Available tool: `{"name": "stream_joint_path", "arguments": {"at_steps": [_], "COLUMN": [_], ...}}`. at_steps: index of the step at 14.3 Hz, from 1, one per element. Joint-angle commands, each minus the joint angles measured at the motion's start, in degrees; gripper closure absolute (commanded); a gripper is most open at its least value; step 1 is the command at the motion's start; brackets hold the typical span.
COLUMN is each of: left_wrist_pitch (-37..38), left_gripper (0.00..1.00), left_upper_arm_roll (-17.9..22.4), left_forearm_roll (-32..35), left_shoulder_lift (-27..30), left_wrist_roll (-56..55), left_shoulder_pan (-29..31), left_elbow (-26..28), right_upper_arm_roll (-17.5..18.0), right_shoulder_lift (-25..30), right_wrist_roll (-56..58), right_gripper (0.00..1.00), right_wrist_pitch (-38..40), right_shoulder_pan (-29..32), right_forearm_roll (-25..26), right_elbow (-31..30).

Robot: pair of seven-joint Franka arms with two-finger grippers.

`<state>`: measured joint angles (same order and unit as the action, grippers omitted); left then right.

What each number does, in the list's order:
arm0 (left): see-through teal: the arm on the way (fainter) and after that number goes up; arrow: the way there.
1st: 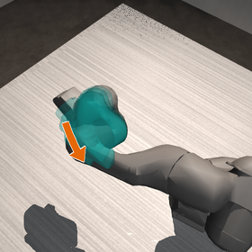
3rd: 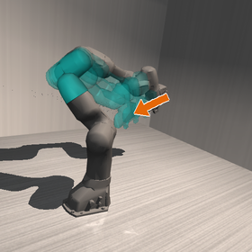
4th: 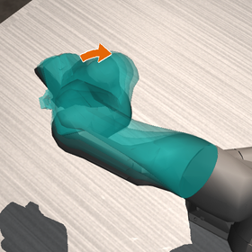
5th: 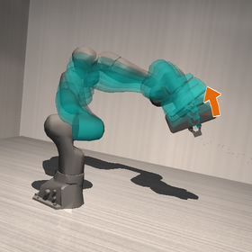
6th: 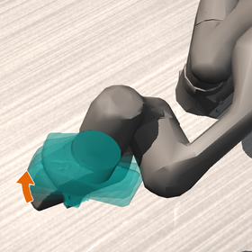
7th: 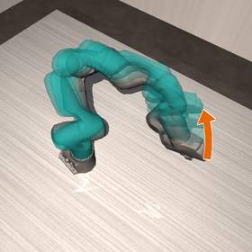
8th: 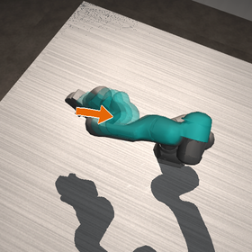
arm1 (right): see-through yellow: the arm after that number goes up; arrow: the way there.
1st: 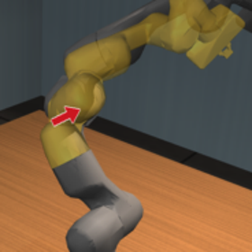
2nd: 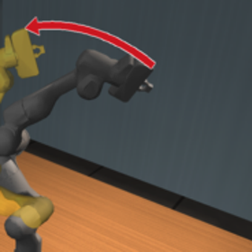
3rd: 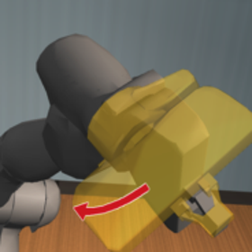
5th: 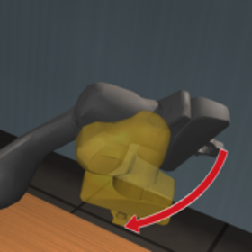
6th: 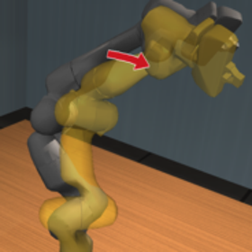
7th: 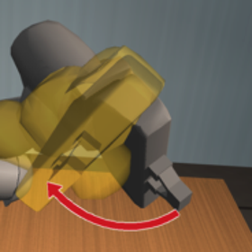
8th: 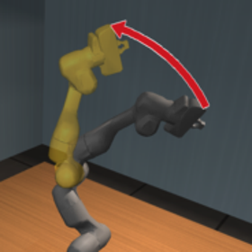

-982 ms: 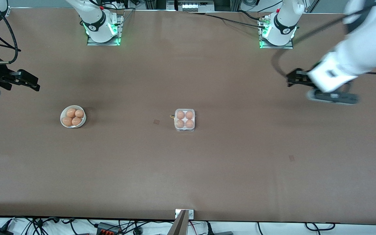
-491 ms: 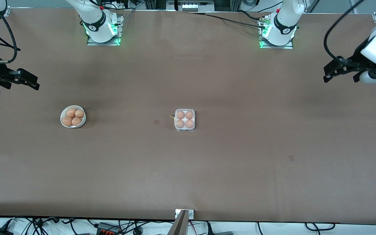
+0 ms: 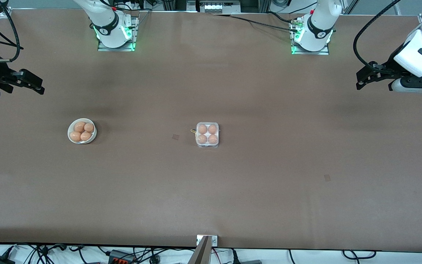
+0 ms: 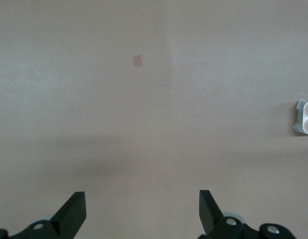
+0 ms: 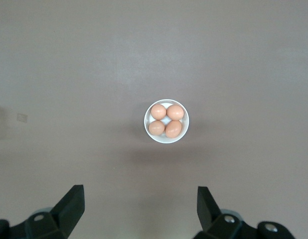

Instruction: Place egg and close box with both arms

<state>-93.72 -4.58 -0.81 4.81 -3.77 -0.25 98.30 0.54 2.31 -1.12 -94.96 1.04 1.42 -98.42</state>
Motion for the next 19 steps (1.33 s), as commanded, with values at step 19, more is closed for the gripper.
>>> {"name": "stream_joint_path", "arguments": {"at_steps": [19], "left_wrist_pitch": [1.44], "left_gripper": [0.0], "left_upper_arm_roll": [0.1], "left_forearm_roll": [-0.77], "left_shoulder_lift": [-3.05], "left_wrist_roll": [1.39], "left_shoulder_pan": [-0.9], "left_elbow": [-3.82], "right_upper_arm_roll": [0.16], "right_shoulder_lift": [2.34], "right_wrist_roll": [-0.02], "right_gripper": [0.0], "right_wrist_pitch": [-0.67], "right_shoulder_pan": [0.81], "right_forearm_roll": [-0.36], "right_elbow": [-1.87]}}
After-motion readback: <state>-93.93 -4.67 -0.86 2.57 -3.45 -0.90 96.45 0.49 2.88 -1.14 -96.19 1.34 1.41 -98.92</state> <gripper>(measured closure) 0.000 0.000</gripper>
